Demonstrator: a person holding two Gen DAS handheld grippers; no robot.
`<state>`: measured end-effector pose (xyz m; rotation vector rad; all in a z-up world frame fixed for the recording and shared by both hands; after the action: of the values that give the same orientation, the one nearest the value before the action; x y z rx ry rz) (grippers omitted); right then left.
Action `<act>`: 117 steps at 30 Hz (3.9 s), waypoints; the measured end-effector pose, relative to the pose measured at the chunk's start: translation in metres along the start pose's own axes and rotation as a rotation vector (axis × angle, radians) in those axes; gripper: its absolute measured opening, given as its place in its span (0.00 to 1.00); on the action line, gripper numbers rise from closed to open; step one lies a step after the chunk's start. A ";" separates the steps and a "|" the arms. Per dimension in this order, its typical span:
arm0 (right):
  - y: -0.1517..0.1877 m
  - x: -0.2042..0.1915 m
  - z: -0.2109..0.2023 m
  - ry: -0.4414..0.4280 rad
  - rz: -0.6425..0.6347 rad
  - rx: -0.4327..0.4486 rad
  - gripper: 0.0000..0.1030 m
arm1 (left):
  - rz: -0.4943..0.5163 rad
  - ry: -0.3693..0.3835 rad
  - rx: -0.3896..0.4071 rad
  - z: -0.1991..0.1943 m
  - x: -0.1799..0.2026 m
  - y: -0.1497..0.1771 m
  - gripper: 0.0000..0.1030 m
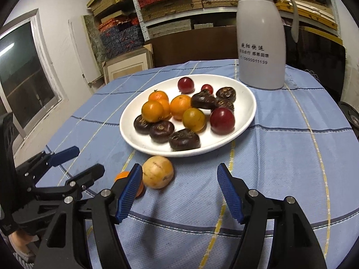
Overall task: Organize fruits
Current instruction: 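Grasp a small orange citrus with the left tool while the right tool grasps the pale yellow fruit, then carry both fruits onto the plate while both tools open to release, then withdraw both open tools from the plate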
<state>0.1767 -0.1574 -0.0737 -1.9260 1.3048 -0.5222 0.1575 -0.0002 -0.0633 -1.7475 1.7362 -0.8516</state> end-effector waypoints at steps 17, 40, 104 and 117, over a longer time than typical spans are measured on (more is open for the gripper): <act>0.006 -0.025 0.034 -0.130 0.053 -0.089 0.58 | -0.019 -0.052 -0.003 0.003 -0.016 -0.004 0.75; -0.005 -0.012 0.007 -0.105 0.040 -0.013 0.17 | 0.081 0.052 -0.028 0.001 0.019 0.010 0.76; -0.112 0.048 0.033 0.059 0.091 0.105 0.69 | -0.061 0.025 0.019 0.080 0.026 -0.125 0.87; -0.025 0.039 -0.039 0.259 0.046 0.122 0.96 | -0.060 -0.085 0.088 -0.003 0.011 -0.044 0.95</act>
<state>0.1814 -0.2011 -0.0321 -1.7674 1.4387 -0.8303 0.1845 -0.0099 -0.0279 -1.7596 1.5756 -0.8533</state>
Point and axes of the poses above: each gripper's, at about its wrist camera, not at the fingertips, and z roughly the way its jaws point, x to its right, y to its underside, the point moved 9 cm from there along z, roughly the way its jaws point, and after that the axes turned 10 degrees about -z, right-handed, at the moved point
